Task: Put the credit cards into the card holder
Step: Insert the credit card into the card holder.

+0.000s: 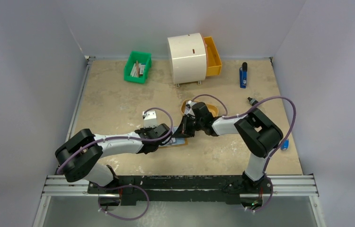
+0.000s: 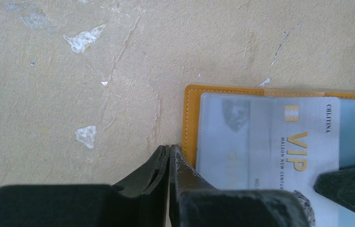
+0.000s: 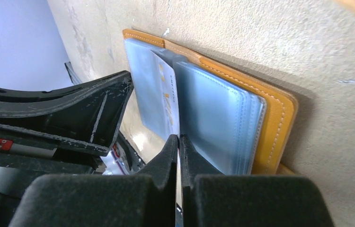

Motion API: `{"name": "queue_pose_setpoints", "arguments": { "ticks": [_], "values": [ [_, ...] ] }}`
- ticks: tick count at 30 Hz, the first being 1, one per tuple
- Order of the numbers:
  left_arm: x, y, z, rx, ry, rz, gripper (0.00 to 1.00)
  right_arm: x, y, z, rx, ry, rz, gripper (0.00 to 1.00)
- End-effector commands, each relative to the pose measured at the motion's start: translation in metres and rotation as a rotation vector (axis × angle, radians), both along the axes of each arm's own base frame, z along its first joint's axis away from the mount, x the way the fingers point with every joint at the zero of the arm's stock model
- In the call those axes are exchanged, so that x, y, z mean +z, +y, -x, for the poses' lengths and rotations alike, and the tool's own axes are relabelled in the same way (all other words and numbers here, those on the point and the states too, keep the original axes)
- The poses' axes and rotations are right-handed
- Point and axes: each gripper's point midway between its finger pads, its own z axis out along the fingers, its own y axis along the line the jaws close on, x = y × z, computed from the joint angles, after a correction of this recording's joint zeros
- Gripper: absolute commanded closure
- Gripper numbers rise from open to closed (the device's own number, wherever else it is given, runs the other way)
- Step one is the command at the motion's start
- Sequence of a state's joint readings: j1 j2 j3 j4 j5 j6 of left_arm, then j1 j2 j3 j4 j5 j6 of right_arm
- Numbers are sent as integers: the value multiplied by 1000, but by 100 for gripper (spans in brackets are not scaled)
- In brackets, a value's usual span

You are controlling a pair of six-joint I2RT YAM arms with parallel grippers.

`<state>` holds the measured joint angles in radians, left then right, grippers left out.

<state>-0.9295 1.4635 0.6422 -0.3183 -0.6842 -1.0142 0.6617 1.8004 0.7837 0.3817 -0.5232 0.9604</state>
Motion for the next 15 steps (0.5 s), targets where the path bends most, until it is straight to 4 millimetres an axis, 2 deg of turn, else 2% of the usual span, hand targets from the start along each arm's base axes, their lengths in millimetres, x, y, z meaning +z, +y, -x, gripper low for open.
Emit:
{"name": "queue_pose_setpoints", "arguments": {
  "ticks": [1, 10, 15],
  "values": [
    [-7, -9, 6, 8, 34, 76, 97, 0, 12, 0, 17, -13, 10, 100],
    [-7, -10, 6, 10, 35, 90, 98, 6, 17, 5, 36, -35, 15, 100],
    [-5, -11, 6, 10, 30, 101, 98, 8, 19, 6, 48, -41, 26, 73]
  ]
}}
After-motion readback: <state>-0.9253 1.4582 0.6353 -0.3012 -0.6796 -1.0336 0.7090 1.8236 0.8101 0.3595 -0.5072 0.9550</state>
